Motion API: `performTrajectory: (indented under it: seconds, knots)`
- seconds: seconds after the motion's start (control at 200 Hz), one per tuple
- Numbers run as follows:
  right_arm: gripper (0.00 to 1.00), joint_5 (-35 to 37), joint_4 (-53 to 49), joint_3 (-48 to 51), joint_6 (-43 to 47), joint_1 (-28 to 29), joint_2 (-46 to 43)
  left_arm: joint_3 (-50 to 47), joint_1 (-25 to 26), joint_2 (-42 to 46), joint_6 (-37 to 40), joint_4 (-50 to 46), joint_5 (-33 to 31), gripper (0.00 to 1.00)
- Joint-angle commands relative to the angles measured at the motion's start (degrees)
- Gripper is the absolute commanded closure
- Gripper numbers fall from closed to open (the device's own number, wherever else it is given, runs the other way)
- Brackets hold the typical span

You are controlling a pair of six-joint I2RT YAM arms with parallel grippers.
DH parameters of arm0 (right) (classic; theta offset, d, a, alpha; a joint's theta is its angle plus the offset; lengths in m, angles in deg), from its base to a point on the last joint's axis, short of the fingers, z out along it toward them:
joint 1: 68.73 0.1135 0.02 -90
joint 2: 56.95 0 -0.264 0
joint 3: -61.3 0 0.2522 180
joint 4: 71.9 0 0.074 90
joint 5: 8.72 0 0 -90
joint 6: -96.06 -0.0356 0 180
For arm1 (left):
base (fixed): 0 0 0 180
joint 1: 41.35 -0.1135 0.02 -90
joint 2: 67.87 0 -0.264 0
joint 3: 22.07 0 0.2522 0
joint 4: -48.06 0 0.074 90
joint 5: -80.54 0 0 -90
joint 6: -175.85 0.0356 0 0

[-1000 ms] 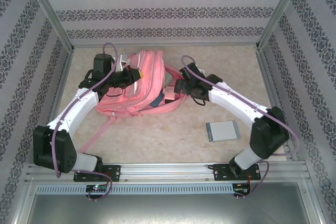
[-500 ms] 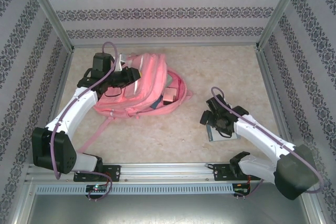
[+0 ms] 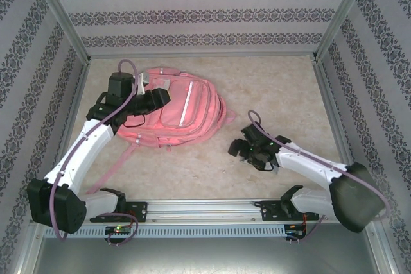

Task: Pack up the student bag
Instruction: Close the student bag at the center of the table, then move the book to the center of the table.

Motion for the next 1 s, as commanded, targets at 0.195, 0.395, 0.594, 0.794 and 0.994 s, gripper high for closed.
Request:
performTrajectory:
  seconds: [0.195, 0.395, 0.594, 0.794, 0.994]
  knots:
    - [0.05, -2.8, 1.3, -7.8, 1.9, 3.9, 7.4, -6.1, 11.1, 3.4, -7.7, 3.1, -7.3, 0.53]
    - [0.04, -0.6, -5.0, -5.7, 6.5, 0.5, -1.5, -9.1, 23.2, 2.9, -12.8, 8.0, -15.8, 0.56]
    - [0.11, 1.3, -10.7, -1.3, 12.6, -5.5, -10.8, -9.9, 33.4, -3.7, -17.7, 12.9, -21.9, 0.60]
    - [0.24, -2.1, -6.3, 1.6, 18.6, -15.5, -12.5, -10.1, 38.6, -11.7, -25.1, 18.5, -26.6, 0.60]
    - [0.34, -6.9, -1.2, -2.3, 23.4, -21.3, -2.6, -11.1, 41.8, -19.0, -33.7, 25.7, -30.6, 0.62]
